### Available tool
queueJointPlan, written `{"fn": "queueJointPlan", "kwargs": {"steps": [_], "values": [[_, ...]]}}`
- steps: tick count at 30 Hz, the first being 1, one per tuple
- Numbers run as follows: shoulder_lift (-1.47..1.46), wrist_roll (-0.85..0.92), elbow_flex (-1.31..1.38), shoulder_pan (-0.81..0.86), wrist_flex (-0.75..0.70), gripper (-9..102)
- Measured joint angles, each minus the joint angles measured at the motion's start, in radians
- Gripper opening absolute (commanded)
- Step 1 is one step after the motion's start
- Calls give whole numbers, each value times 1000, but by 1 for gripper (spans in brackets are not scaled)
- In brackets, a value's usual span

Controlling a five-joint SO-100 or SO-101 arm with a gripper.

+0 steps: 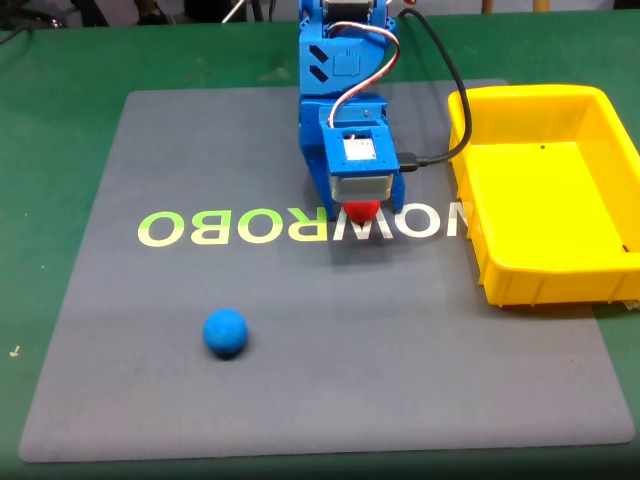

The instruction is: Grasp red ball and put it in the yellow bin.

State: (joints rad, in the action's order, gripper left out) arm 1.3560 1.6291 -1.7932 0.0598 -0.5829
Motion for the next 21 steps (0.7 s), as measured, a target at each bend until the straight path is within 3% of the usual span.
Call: {"fn": "queueJointPlan", "kwargs": {"steps": [4, 13, 21], "values": [[-17, -8, 18, -3, 0, 29], [-38, -9, 38, -14, 0, 0], [-38, -17, 38, -14, 0, 0]]}}
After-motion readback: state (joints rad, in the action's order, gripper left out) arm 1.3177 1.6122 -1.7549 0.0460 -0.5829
